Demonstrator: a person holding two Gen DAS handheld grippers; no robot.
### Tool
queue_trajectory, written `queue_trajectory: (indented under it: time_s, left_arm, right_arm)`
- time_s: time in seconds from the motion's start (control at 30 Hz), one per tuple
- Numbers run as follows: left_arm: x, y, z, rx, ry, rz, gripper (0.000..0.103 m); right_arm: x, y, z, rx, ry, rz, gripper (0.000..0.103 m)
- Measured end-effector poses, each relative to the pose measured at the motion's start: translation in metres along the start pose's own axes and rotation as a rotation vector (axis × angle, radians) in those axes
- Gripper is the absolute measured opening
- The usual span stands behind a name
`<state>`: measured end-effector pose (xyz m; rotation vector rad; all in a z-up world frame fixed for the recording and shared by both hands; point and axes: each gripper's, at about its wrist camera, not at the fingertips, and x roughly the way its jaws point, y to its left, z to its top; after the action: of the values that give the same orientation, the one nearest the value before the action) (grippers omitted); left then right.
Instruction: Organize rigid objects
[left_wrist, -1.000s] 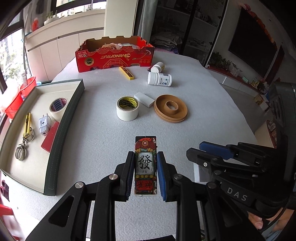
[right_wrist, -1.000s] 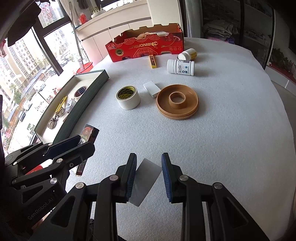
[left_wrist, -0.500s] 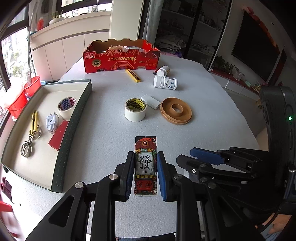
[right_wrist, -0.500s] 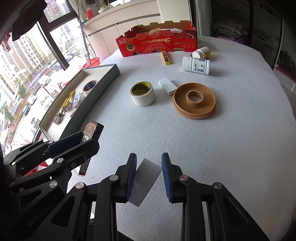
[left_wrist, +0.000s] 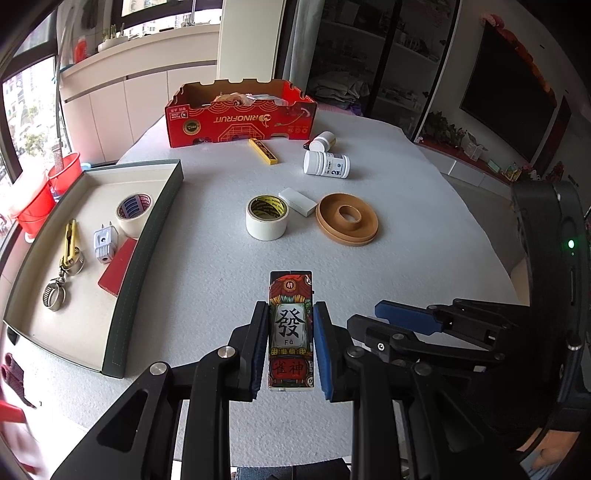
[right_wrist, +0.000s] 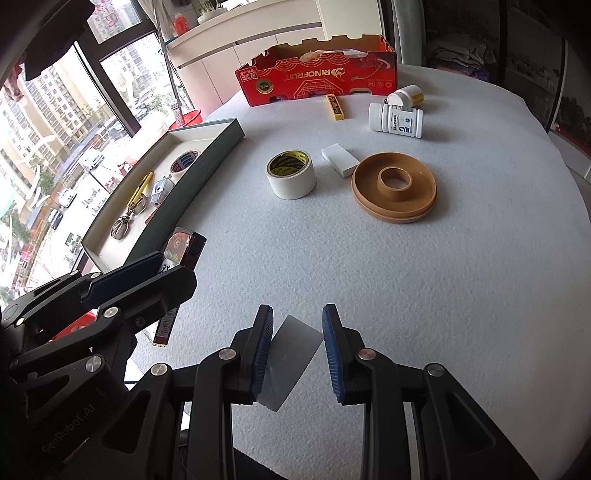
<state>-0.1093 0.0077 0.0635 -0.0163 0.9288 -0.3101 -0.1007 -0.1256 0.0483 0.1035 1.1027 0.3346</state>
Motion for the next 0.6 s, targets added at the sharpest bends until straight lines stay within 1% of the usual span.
queue_trajectory:
  time_s: [0.6]
  left_arm:
    - [0.0052,0.0046,-0.0024,-0.016,0.015,-0.009,0.026]
  right_arm:
    - [0.0093,-0.0036,-0.0005,0.023,0.028,-0.005,0.029]
